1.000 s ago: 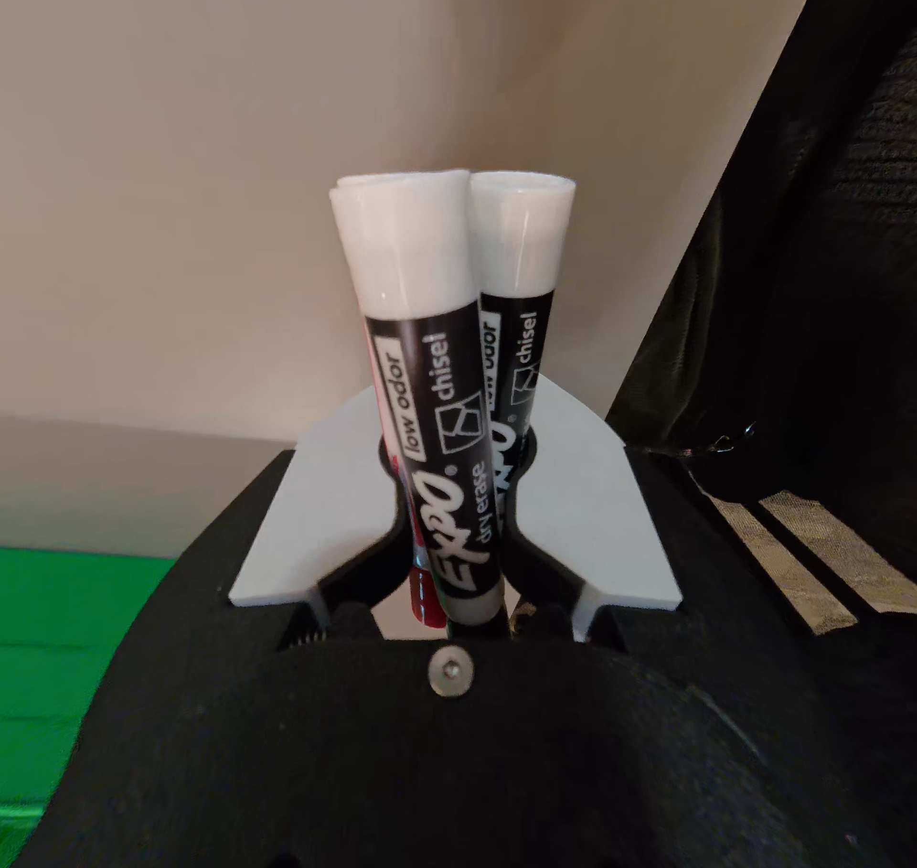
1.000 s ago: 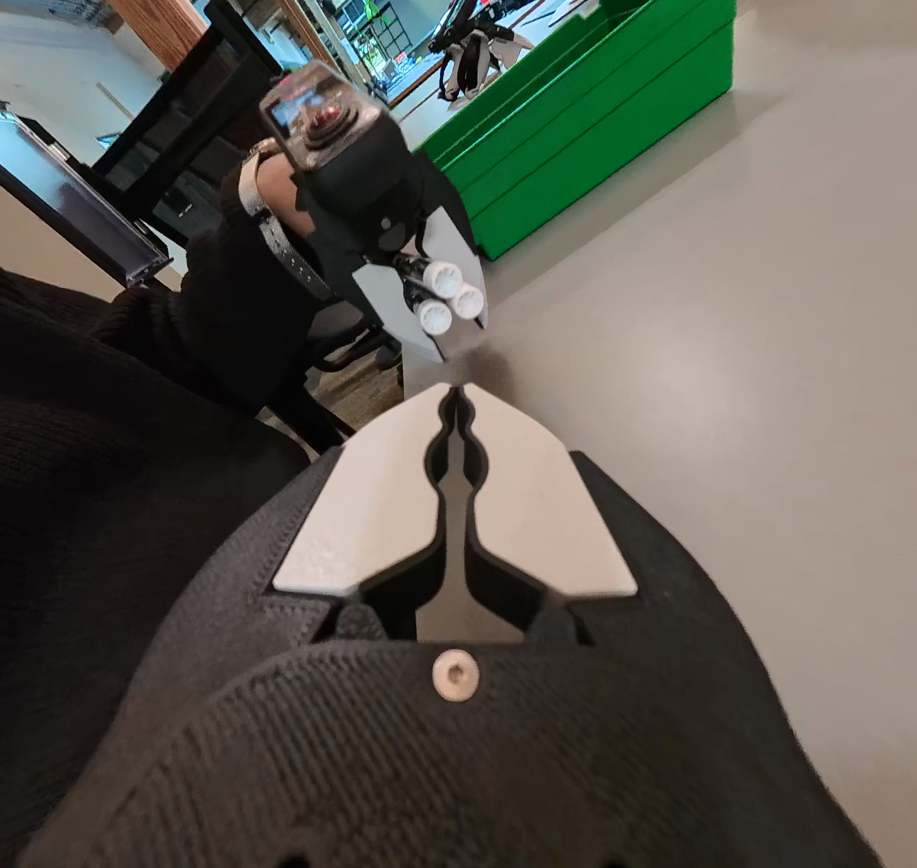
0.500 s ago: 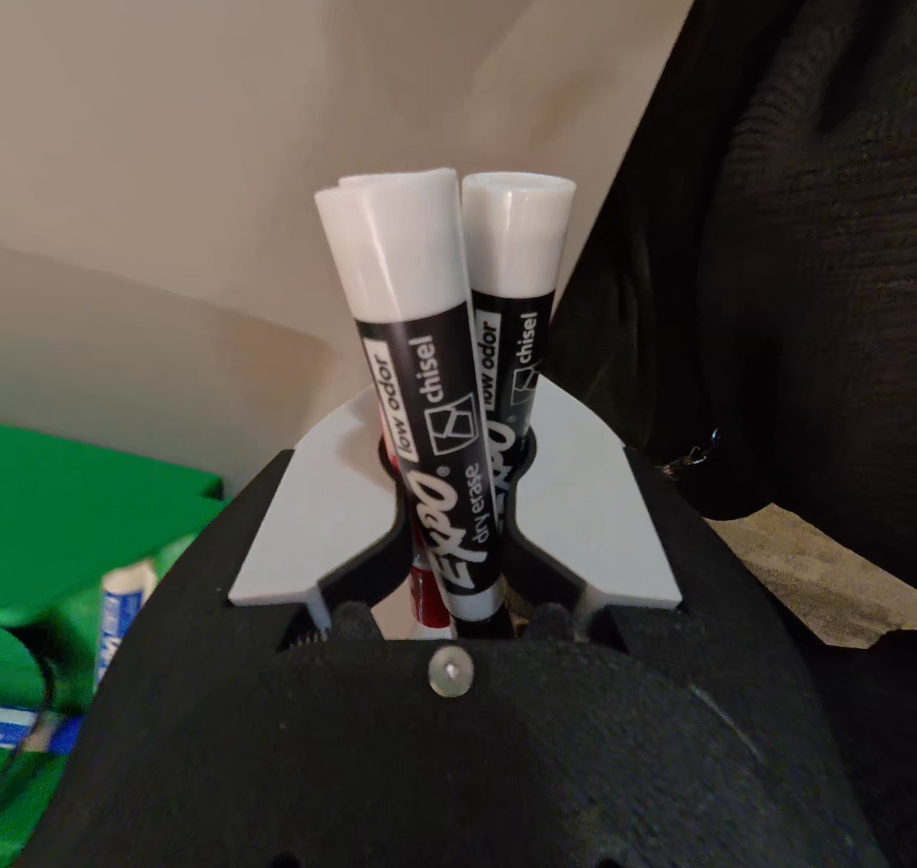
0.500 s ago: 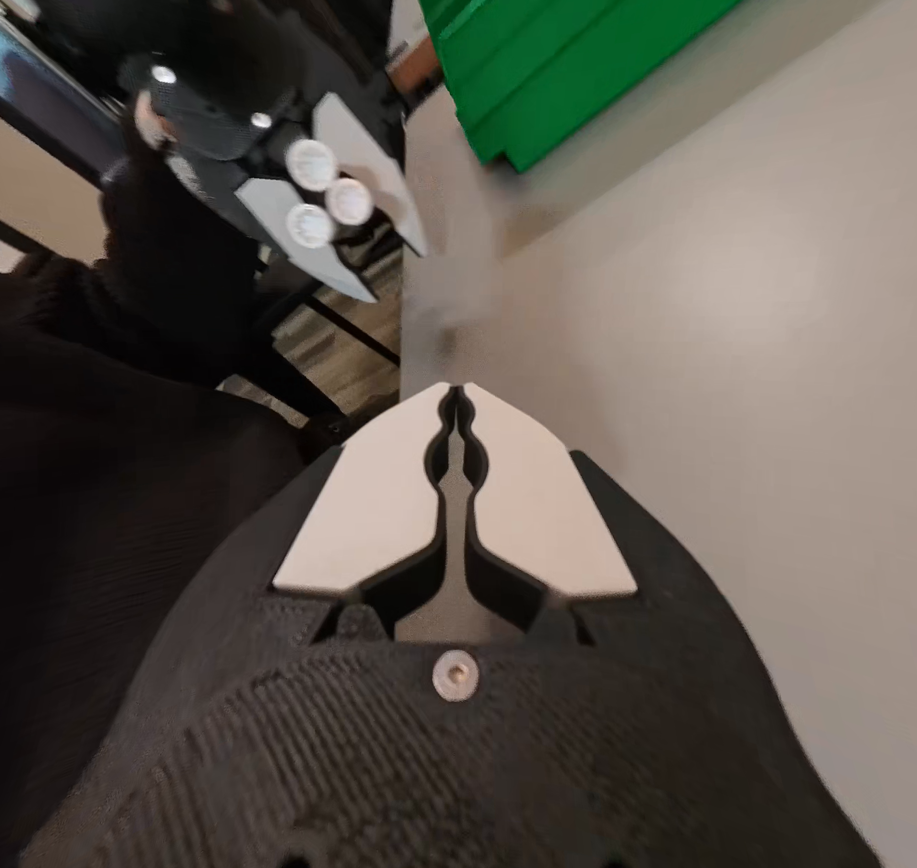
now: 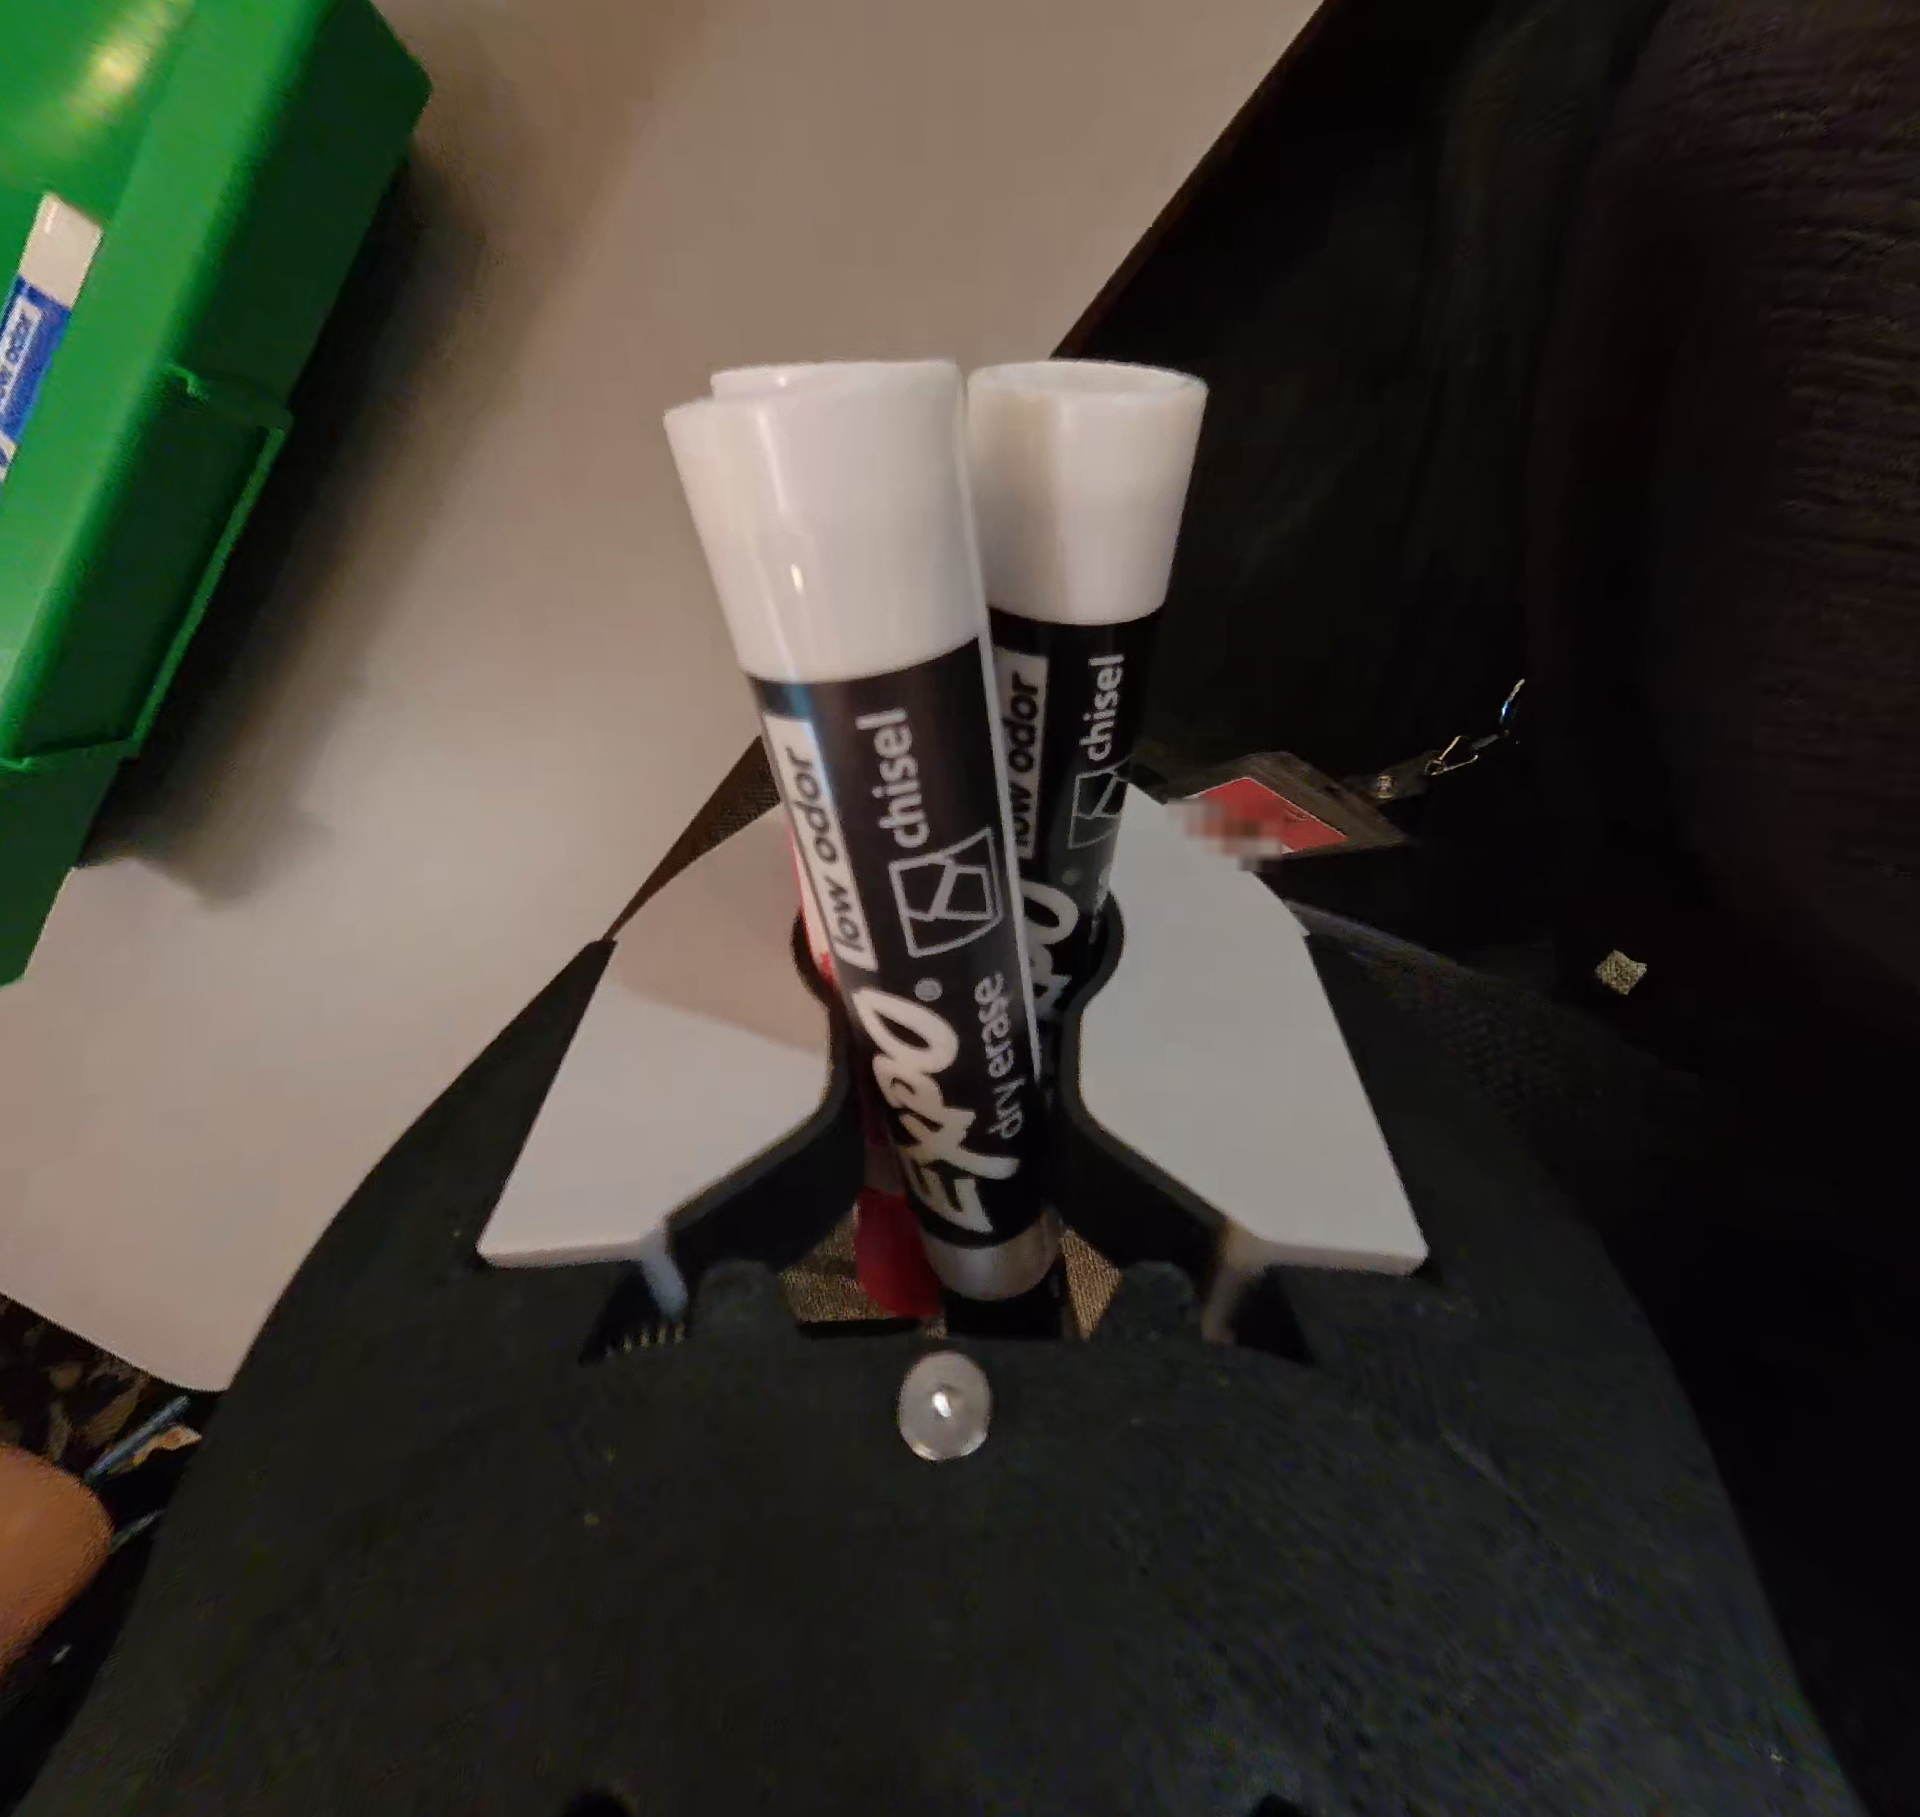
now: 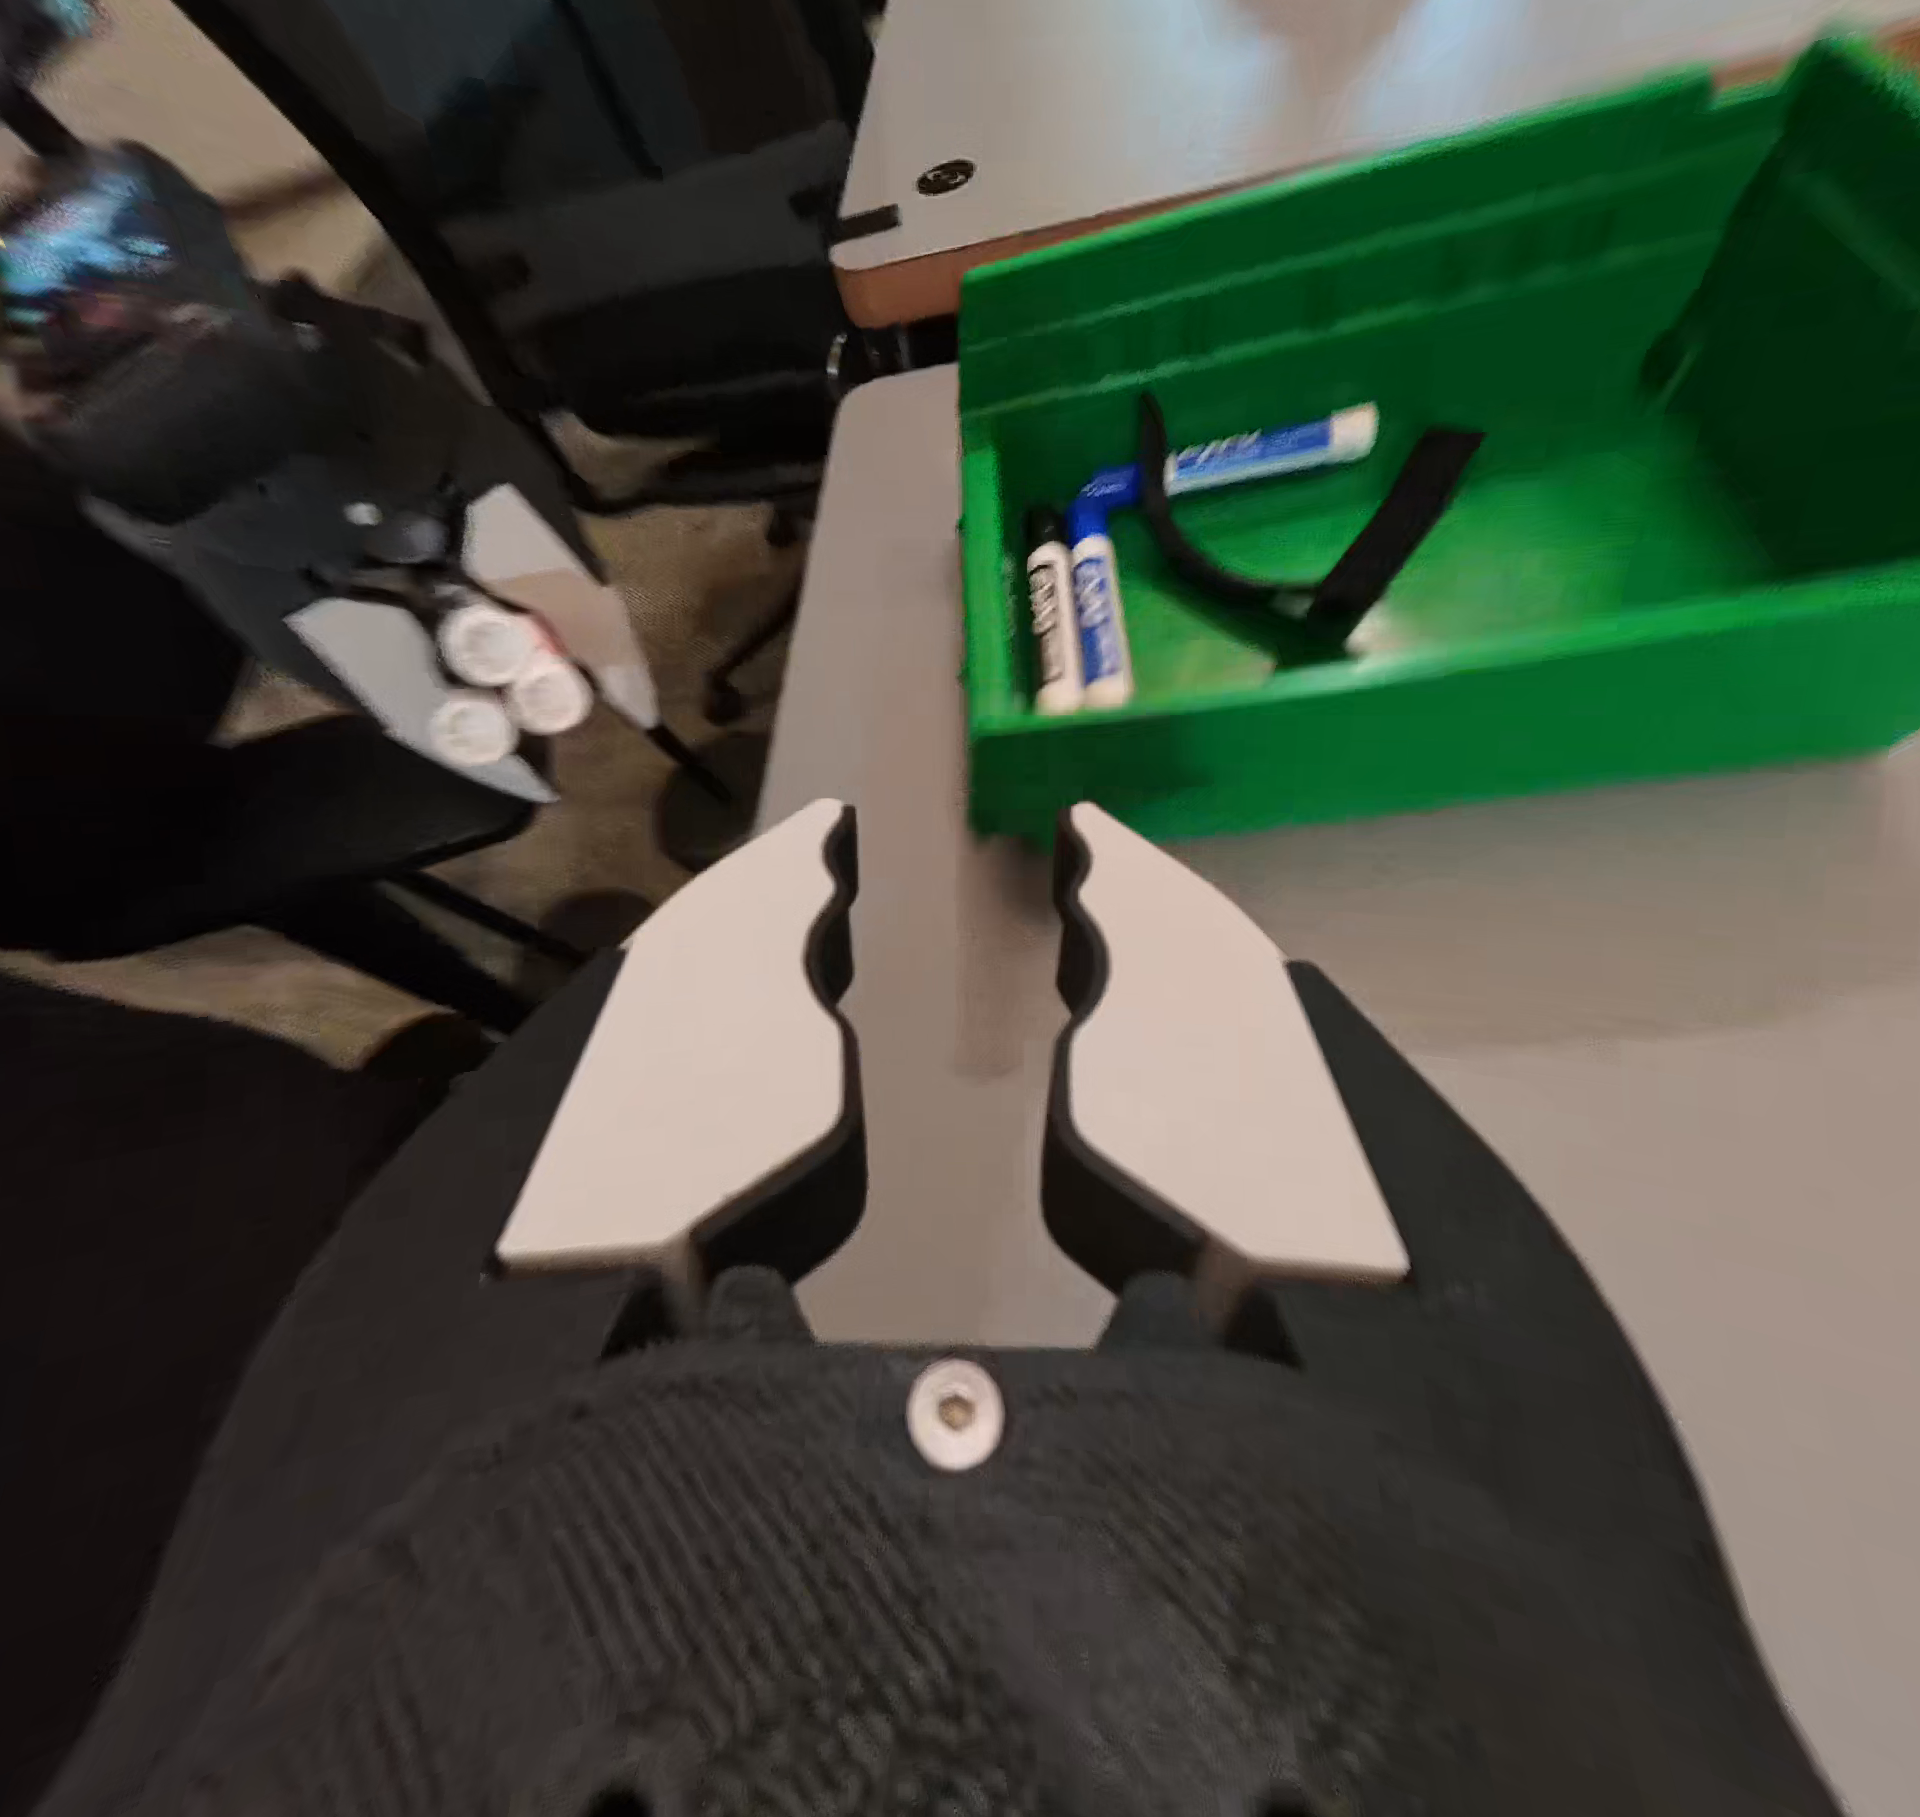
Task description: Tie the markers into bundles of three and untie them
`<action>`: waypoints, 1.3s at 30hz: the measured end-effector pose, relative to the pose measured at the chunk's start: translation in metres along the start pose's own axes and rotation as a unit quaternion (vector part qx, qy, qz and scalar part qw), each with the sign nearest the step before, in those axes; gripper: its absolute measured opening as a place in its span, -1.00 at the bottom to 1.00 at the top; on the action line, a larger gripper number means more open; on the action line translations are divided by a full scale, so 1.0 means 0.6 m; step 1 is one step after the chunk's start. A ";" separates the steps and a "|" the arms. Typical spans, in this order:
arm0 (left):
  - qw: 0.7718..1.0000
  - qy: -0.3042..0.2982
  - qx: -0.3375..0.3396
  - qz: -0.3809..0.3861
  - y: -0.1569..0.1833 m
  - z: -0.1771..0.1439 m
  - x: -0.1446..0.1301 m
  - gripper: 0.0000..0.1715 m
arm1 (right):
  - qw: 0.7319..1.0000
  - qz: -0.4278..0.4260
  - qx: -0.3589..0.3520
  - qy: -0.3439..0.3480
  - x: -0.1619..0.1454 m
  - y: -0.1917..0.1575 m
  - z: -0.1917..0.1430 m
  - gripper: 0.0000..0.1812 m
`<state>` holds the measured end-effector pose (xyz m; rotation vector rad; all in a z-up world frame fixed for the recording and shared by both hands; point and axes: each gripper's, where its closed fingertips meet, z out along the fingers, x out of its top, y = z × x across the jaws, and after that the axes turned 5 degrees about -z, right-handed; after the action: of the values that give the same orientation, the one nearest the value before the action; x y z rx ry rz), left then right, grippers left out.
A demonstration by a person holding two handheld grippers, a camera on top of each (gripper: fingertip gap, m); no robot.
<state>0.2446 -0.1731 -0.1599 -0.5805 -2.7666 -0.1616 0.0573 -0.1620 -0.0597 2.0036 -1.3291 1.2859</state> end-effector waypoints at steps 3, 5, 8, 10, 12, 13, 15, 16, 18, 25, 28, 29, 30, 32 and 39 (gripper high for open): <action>1.000 0.019 -0.008 0.001 -0.007 0.000 -0.008 -0.50 | 0.989 -0.121 -0.034 -0.076 0.061 0.035 0.062 -0.59; 0.999 0.025 -0.016 -0.015 -0.014 0.002 -0.012 -0.50 | 0.968 -0.201 -0.027 -0.145 0.086 0.041 0.110 -0.60; 0.999 0.030 -0.021 -0.015 -0.015 0.005 -0.019 -0.50 | 0.897 -0.356 -0.043 -0.256 0.095 0.067 0.183 -0.65; 0.999 0.037 -0.028 -0.019 -0.012 0.006 -0.022 -0.49 | 0.838 -0.435 -0.048 -0.325 0.079 0.104 0.231 -0.72; 0.999 0.038 -0.030 -0.022 -0.012 0.007 -0.029 -0.49 | 0.806 -0.444 -0.007 -0.391 0.036 0.131 0.269 -0.75; 0.999 0.036 -0.029 -0.024 -0.013 0.007 -0.034 -0.50 | 0.799 -0.429 0.015 -0.421 0.012 0.140 0.282 -0.74; 0.999 0.036 -0.028 -0.029 -0.015 0.007 -0.044 -0.50 | 0.793 -0.415 0.033 -0.445 -0.013 0.156 0.306 -0.69; 0.998 0.039 -0.030 -0.033 -0.015 0.006 -0.047 -0.50 | 0.796 -0.414 0.041 -0.440 -0.018 0.157 0.318 -0.69; 0.997 0.045 -0.035 -0.042 -0.015 0.003 -0.053 -0.50 | 0.803 -0.400 0.055 -0.439 -0.030 0.161 0.332 -0.66; 0.998 0.037 -0.038 -0.040 -0.011 0.009 -0.056 -0.49 | 0.825 -0.375 0.028 -0.421 -0.006 0.194 0.317 -0.97; 0.998 0.035 -0.040 -0.035 -0.008 0.011 -0.052 -0.49 | 0.889 -0.309 0.040 -0.335 0.061 0.176 0.298 -0.98; 0.998 0.034 -0.041 -0.035 -0.006 0.011 -0.050 -0.49 | 0.906 -0.288 0.043 -0.307 0.081 0.172 0.289 -0.98; 0.998 0.033 -0.042 -0.034 -0.005 0.011 -0.049 -0.49 | 0.922 -0.261 0.052 -0.280 0.098 0.165 0.279 -0.98; 0.998 0.031 -0.042 -0.034 -0.003 0.012 -0.047 -0.49 | 0.949 -0.199 0.081 -0.231 0.123 0.149 0.261 -0.98; 0.998 0.031 -0.043 -0.034 0.005 0.008 -0.039 -0.49 | 0.978 -0.093 0.128 -0.133 0.139 0.118 0.201 -0.98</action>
<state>0.2649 -0.1784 -0.1721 -0.4954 -2.7312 -0.3109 0.0617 -0.3246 -0.0567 2.4866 -1.0943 1.1840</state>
